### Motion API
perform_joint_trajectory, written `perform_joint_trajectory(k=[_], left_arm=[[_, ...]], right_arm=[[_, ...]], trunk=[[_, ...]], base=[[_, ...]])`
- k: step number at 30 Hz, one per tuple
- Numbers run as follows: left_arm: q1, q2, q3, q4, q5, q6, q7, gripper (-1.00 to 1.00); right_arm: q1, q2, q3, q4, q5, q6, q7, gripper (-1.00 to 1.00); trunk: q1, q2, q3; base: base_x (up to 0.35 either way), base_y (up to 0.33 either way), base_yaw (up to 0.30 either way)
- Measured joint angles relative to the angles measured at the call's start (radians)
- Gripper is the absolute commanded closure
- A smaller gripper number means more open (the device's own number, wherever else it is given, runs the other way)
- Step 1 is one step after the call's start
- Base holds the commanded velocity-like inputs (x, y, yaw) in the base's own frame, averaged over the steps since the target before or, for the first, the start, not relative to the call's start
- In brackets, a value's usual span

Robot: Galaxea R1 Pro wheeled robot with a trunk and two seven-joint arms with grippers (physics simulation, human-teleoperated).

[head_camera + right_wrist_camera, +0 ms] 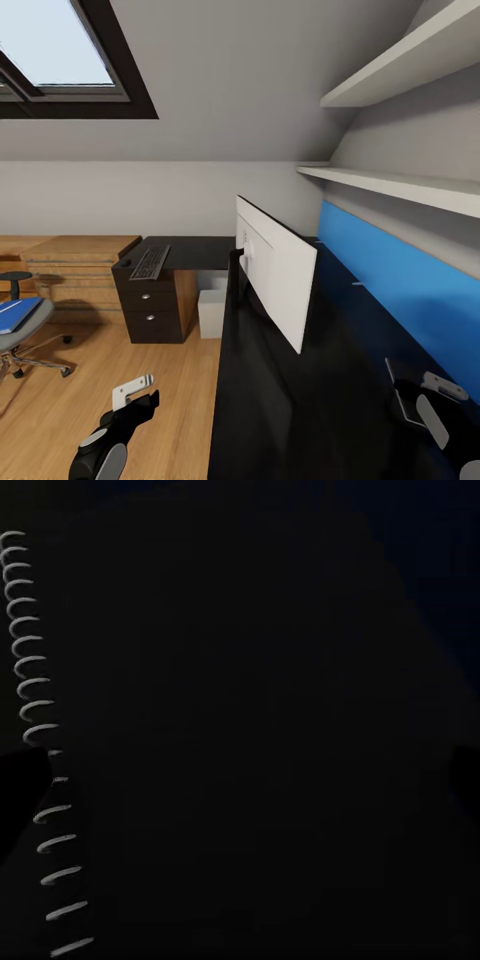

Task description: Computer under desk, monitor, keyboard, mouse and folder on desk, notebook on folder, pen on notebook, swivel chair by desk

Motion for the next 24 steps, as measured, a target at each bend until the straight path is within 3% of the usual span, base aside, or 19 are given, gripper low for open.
perform_joint_trajectory(k=[24], left_arm=[[0.0,0.0,0.002,0.0,0.017,0.001,0.0,-1.0]], right_arm=[[0.0,0.001,0.001,0.001,0.005,-0.001,0.002,-1.0]], trunk=[[0.0,0.0,0.0]], base=[[-0.168,0.098,0.0]])
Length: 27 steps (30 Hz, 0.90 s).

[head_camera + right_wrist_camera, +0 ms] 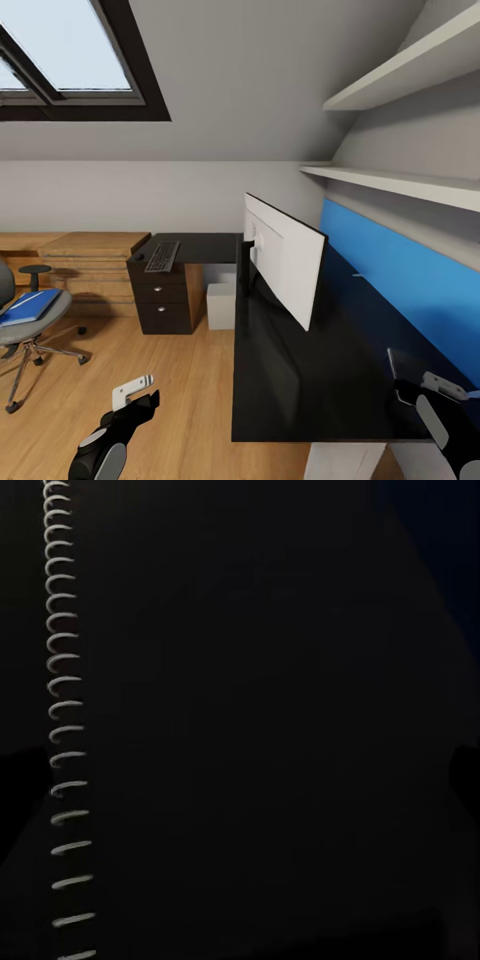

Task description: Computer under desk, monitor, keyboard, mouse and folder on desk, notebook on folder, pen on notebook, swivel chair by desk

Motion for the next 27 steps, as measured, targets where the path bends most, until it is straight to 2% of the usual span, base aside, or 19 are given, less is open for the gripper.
perform_joint_trajectory(k=[15,27], left_arm=[[0.0,0.0,0.001,0.0,0.002,0.002,0.0,-1.0],[0.0,0.0,0.002,0.0,0.002,0.002,0.0,-1.0]], right_arm=[[0.0,0.001,0.001,-0.002,-0.003,0.0,0.001,-1.0],[0.0,0.001,0.001,0.013,-0.008,-0.001,0.001,-1.0]], trunk=[[0.0,0.0,0.0],[-0.046,0.084,0.037]], base=[[-0.037,0.02,0.0],[0.0,0.0,0.0]])
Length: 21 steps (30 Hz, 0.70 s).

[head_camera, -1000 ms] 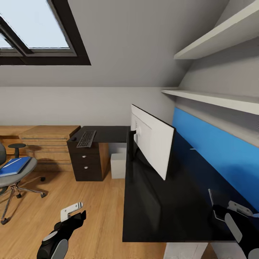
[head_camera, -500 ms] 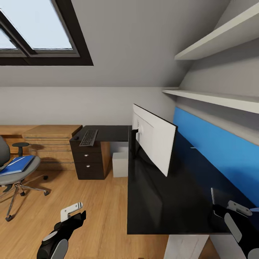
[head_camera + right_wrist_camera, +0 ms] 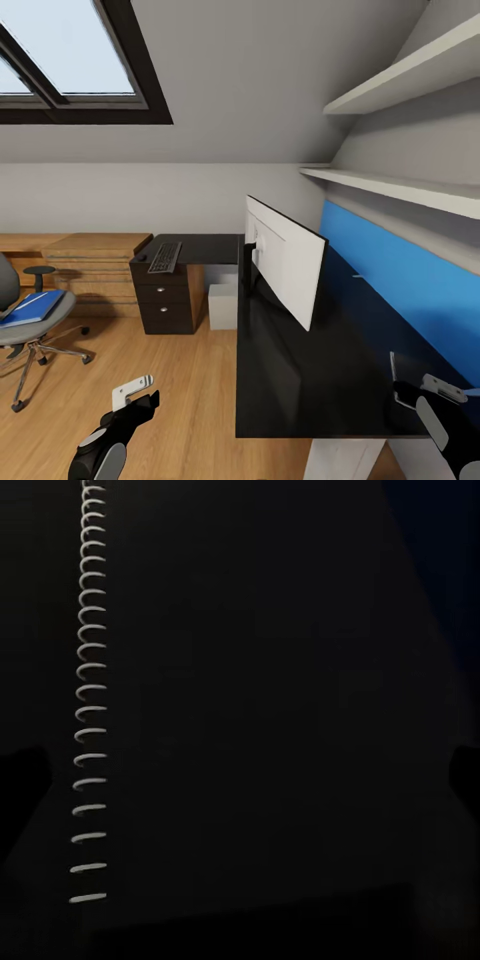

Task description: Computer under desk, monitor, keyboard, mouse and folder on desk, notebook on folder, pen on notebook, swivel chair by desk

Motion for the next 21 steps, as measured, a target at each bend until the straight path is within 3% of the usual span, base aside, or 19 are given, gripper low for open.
perform_joint_trajectory(k=[13,21], left_arm=[[0.0,0.0,0.0,0.002,0.0,0.0,0.0,-1.0],[0.0,0.0,0.0,0.009,0.001,0.0,0.0,-1.0]], right_arm=[[0.0,0.0,0.0,-0.001,0.0,0.0,0.002,-1.0],[0.0,0.0,0.0,-0.001,0.0,0.0,0.003,-1.0]], trunk=[[-0.05,0.091,0.041],[-0.05,0.091,0.041]], base=[[0.0,0.0,0.0],[0.0,0.0,0.0]])
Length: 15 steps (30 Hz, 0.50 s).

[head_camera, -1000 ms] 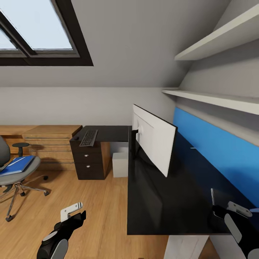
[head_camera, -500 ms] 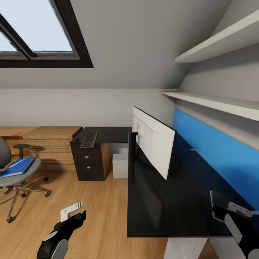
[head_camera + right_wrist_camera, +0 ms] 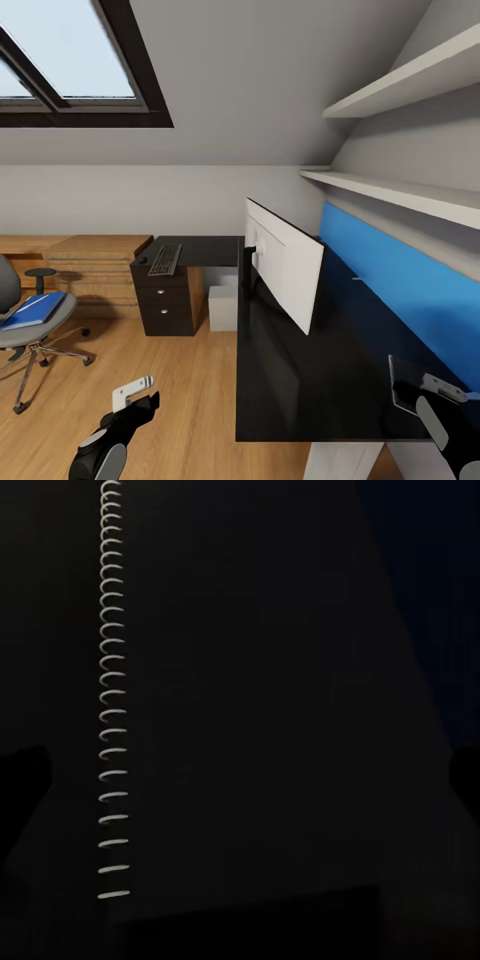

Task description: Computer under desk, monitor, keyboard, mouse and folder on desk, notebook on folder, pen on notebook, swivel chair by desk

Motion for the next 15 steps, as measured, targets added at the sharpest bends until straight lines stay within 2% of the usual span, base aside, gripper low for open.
perform_joint_trajectory(k=[7,15], left_arm=[[0.0,0.0,0.002,0.017,0.0,-0.002,0.0,-1.0],[0.0,-0.001,0.001,0.02,-0.002,-0.003,0.001,-1.0]], right_arm=[[0.0,0.0,0.0,0.0,0.0,0.0,0.0,-1.0],[0.0,0.0,0.001,-0.001,0.0,0.0,0.0,-1.0]], trunk=[[0.0,0.0,0.0],[0.0,0.0,0.0]], base=[[0.03,0.0,0.0],[0.197,0.0,0.0]])
